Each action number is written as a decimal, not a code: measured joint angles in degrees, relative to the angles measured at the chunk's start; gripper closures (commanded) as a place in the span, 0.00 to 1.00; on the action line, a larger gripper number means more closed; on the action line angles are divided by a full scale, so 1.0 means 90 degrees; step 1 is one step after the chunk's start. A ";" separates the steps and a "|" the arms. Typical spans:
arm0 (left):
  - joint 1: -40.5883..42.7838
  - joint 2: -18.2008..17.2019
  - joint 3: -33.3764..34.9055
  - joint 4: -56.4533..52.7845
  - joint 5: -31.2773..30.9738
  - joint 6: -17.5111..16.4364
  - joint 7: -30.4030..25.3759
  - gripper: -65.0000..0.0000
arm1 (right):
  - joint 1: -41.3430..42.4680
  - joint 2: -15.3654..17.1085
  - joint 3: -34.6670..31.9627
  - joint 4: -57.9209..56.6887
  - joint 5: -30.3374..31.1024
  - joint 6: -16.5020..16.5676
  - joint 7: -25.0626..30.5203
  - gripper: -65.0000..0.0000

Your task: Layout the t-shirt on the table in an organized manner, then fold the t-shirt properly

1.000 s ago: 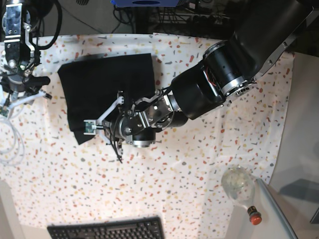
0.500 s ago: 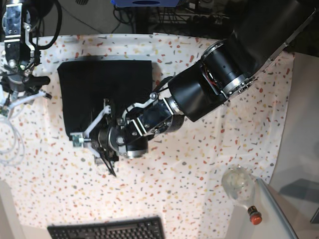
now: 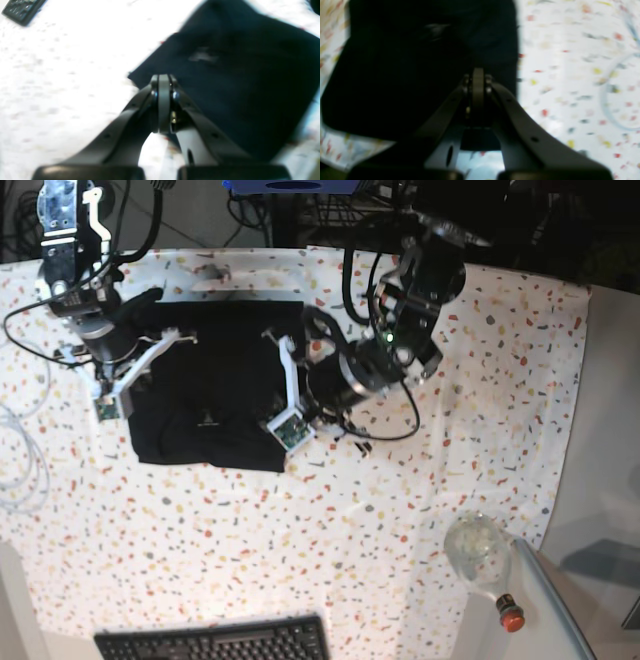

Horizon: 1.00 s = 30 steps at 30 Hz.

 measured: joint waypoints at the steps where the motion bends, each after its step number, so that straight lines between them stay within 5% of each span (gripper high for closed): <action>1: 0.0257 -0.0019 0.0002 0.0134 -0.0036 0.0010 -0.0114 1.00 | -0.0104 -0.0061 -0.0041 0.0027 0.0041 0.0100 0.0034 1.00; 7: 0.0612 -0.0119 0.0000 -0.0253 -0.0053 0.0002 -0.0330 1.00 | -0.0325 -0.0015 -0.0051 -0.0223 0.0000 0.0083 0.0712 1.00; 22: 0.0100 -0.0068 0.0000 -0.1661 -0.0034 0.0036 -0.0357 1.00 | -0.0287 -0.0046 -0.0012 -0.1452 0.0034 0.0083 0.0998 1.00; 30: 0.0325 -0.0146 -0.0104 -0.0855 -0.0049 0.0039 -0.0279 1.00 | -0.0476 -0.0056 0.0104 -0.0950 0.0019 0.0078 0.0872 1.00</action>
